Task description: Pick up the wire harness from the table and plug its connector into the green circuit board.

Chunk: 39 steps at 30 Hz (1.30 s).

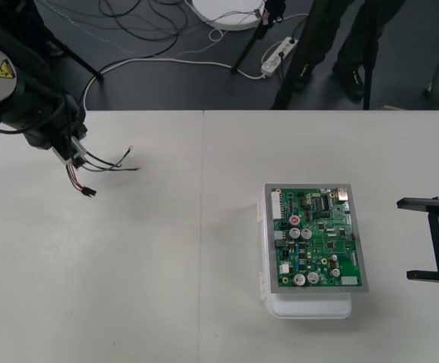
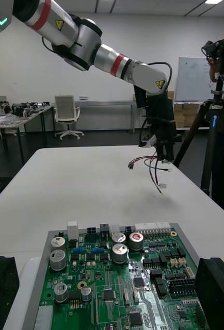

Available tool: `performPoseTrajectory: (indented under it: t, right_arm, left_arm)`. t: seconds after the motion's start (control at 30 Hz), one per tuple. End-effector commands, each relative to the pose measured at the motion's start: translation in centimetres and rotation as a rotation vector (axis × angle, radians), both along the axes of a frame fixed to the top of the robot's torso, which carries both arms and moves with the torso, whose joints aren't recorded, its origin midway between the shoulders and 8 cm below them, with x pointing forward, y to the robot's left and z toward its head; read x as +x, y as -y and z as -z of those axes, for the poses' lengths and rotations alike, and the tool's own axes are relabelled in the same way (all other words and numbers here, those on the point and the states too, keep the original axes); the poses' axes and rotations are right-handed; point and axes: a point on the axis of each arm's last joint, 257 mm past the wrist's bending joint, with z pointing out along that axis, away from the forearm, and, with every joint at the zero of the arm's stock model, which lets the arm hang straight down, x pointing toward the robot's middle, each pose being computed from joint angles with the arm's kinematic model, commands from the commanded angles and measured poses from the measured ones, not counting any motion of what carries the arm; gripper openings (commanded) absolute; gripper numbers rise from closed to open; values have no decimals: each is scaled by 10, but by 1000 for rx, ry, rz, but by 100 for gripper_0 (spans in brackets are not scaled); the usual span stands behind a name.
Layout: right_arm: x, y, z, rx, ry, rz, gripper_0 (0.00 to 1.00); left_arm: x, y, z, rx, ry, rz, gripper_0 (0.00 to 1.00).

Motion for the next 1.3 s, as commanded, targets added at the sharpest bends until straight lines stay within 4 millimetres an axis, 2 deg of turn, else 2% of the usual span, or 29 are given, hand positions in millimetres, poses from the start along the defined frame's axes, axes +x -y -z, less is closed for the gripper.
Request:
performPoseTrajectory:
  t: [0.03,0.23,0.5,0.9,1.13,1.17,1.3]
  right_arm:
    - [11,0,-18,16,28,-5,100]
    - [11,0,-18,18,13,-5,100]
    - [11,0,-19,19,-7,-7,100]
    - [12,0,-19,20,-41,-4,100]
    - [14,-2,-17,19,-53,0,100]
    - [15,-2,-18,19,-55,-2,100]
    - [15,-3,-18,17,-61,-4,100]
  left_arm:
    - [-35,-25,-4,-92,-88,-131,0]
    - [-68,-19,3,-209,-174,-216,0]
    - [-110,-15,-13,-300,-252,-308,0]
    - [-174,13,-31,-448,-351,-493,0]
    - [-173,43,-59,-612,-318,-568,0]
    - [-173,56,-68,-667,-314,-577,0]
    - [-176,79,-81,-774,-323,-604,0]
